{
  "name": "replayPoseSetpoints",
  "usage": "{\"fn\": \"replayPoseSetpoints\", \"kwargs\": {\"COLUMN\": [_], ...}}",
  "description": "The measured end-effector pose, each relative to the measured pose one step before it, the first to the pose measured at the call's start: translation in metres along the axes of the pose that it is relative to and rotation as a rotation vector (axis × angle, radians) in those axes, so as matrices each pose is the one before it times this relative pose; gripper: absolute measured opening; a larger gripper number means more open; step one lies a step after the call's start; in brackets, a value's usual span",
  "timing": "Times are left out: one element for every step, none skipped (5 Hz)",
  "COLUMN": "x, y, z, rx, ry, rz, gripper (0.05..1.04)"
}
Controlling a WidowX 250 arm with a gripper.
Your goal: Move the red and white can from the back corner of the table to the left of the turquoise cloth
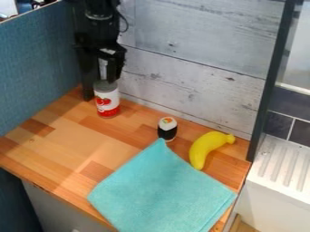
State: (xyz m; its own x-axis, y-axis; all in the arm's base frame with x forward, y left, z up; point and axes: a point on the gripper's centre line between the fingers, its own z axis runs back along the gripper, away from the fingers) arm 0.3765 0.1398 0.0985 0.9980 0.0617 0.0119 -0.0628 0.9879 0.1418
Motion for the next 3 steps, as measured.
{"fn": "replayPoseSetpoints", "kwargs": {"x": [0.00312,0.00647,0.00664], "y": [0.00442,-0.00351,0.00428], "z": [-0.00282,-0.00353,-0.00196], "rx": [0.0302,-0.0383,-0.0184], "ry": [-0.0171,-0.0133,-0.0096], "rz": [-0.0295,-0.0122,0.0027], "gripper": [1.0,1.0,1.0]}}
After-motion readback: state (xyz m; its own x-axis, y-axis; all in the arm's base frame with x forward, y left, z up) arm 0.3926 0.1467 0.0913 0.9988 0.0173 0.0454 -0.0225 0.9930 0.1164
